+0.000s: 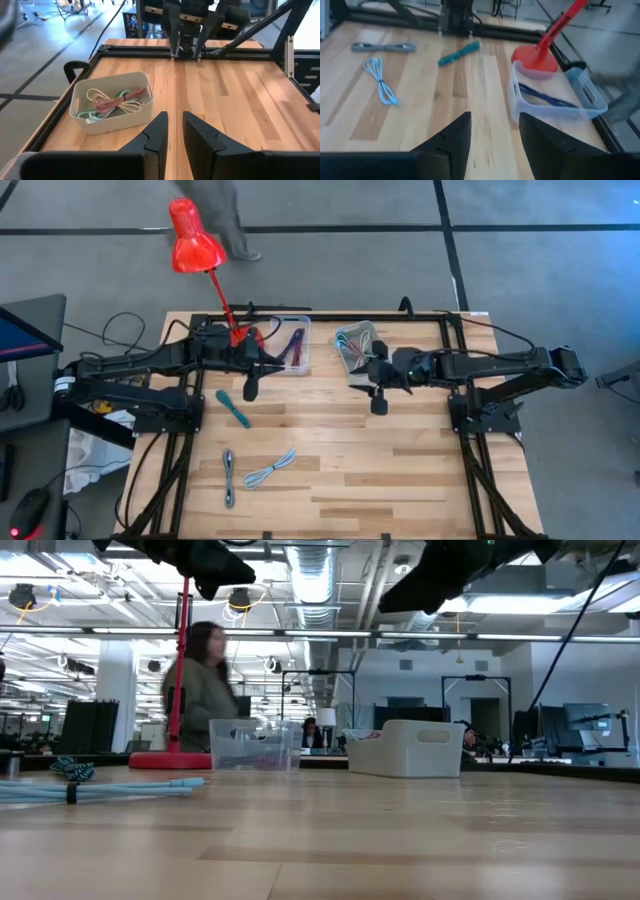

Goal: Pick & Place USB Port
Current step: Put the blue patterned USB cable into the transparent bin

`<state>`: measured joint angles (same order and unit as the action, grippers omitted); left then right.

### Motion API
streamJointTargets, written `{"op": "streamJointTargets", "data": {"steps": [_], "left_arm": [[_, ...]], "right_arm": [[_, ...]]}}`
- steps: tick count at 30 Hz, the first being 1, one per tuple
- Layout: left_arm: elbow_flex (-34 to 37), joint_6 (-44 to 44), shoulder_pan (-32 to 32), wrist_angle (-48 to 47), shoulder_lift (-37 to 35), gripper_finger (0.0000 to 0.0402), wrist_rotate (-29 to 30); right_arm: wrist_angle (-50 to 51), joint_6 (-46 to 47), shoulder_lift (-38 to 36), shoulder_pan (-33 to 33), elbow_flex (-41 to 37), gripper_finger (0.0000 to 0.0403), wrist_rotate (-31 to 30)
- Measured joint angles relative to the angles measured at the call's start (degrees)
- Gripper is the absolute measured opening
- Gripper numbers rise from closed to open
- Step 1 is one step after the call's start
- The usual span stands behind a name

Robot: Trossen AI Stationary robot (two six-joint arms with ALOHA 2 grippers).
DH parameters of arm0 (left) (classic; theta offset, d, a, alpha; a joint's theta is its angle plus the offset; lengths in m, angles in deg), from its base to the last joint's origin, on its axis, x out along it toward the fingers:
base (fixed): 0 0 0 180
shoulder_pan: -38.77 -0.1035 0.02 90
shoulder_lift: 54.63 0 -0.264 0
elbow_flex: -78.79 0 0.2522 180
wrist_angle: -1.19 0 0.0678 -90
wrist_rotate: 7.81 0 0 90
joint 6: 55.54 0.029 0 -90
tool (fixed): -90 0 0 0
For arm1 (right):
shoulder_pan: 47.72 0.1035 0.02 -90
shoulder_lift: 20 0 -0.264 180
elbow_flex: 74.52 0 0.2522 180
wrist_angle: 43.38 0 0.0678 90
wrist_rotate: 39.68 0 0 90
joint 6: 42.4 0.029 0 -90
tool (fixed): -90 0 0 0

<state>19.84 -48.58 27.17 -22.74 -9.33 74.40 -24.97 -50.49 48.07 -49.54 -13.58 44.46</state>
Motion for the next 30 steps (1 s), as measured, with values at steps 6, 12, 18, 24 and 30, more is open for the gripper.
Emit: {"op": "streamJointTargets", "data": {"steps": [6, 12, 18, 24, 30], "left_arm": [[0.00, -0.76, -0.02, 0.81, 0.10, 0.0058, 0.00], [0.00, -5.79, 0.00, 1.30, 0.10, 0.0058, 0.00], [-0.02, -5.95, 0.02, 2.87, 0.29, 0.0058, 0.28], [-0.04, -5.97, 0.02, 4.81, 0.52, 0.0058, 0.31], [-0.07, -7.90, 0.02, 7.76, 0.52, 0.0058, 0.40]], "right_arm": [[-1.16, 0.02, 0.00, -0.03, 0.00, 0.0154, -0.05], [-1.27, 0.02, 0.00, -0.23, 0.00, 0.0143, -0.18], [-1.80, 0.00, 0.02, -0.25, 0.00, 0.0129, -0.31], [-3.87, 0.00, 0.02, -0.25, 0.00, 0.0117, -1.86], [-4.43, 0.00, 0.02, -0.25, 0.00, 0.0116, -2.03]]}}
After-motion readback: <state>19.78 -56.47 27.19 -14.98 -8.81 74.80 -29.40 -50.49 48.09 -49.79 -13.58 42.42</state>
